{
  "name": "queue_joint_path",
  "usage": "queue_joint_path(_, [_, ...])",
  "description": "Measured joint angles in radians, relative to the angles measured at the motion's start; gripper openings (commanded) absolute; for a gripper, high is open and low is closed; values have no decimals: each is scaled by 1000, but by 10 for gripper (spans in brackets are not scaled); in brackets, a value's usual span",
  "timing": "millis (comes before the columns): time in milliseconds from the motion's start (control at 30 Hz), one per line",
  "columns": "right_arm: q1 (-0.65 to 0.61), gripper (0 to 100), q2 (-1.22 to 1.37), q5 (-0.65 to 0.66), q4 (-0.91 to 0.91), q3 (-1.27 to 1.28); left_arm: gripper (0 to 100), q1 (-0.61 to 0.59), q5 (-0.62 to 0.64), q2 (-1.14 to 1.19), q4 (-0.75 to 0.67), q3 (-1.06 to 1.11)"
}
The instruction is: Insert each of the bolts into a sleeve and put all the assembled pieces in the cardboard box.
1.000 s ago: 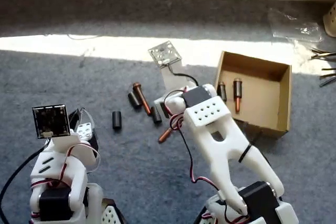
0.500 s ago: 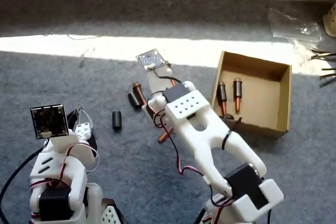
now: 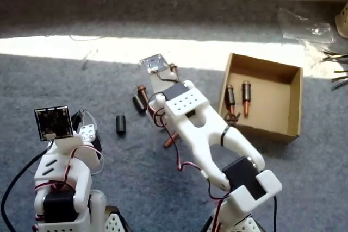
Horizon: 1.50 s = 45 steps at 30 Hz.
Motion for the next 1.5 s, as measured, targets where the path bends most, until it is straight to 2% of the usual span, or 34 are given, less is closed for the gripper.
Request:
queue_joint_path(500, [0, 162, 60, -97, -129, -14, 49, 0, 0, 0, -5, 15])
queue_joint_path(667, [-26, 157, 126, -103, -129, -74, 49, 0, 0, 0, -54, 51])
queue_joint_path(833, [-28, 86, 190, -103, -127, -137, 49, 0, 0, 0, -57, 51])
queue_joint_path(1500, [-26, 85, 247, -103, 0, -213, 49, 0, 0, 0, -57, 51])
